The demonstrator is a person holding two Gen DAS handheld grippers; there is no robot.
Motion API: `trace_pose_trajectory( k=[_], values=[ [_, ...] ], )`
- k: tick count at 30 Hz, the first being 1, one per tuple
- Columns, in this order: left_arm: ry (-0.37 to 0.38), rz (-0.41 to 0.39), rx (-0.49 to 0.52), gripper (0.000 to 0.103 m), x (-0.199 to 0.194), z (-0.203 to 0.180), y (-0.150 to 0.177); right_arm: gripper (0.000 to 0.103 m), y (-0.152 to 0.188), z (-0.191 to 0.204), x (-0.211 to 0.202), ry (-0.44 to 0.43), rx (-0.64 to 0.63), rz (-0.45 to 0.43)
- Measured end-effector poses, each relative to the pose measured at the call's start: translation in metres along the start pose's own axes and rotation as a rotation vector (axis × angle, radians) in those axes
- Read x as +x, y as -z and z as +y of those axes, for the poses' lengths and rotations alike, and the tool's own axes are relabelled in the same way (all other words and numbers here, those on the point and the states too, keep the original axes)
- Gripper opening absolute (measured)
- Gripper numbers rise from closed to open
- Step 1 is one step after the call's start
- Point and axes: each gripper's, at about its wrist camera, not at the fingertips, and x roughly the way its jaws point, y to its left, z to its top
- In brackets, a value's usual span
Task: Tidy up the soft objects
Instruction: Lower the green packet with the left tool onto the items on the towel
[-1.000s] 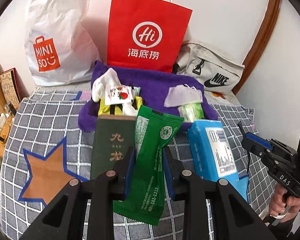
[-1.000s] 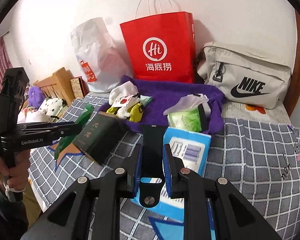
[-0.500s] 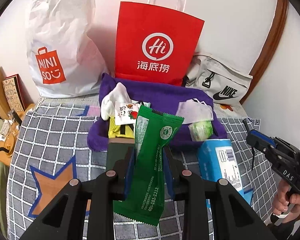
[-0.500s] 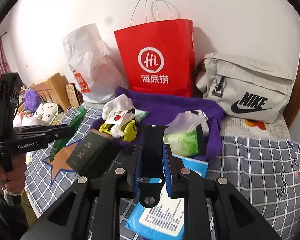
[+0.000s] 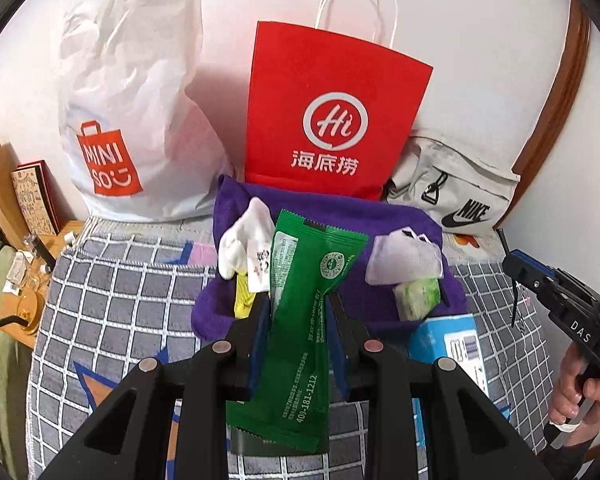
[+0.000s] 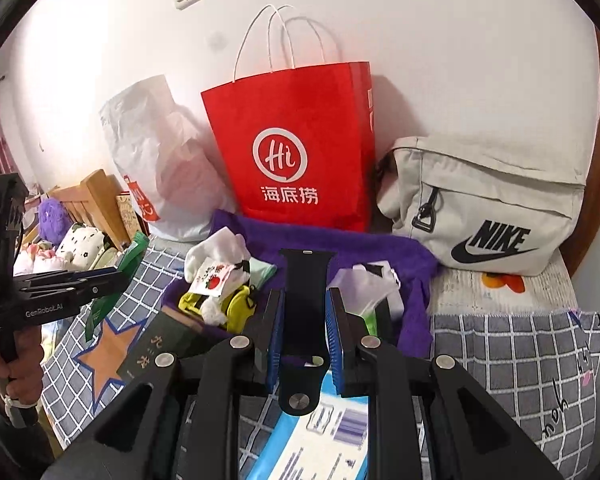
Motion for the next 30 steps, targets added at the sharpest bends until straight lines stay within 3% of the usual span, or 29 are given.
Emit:
trace_pose_trajectory(
  k=[30],
  values=[
    [0.017,0.001,0.031,0.027,0.05,-0.017,-0.06,0.02,-0.063,-0.012,0.06,-0.043,0.026,-0.036]
  ],
)
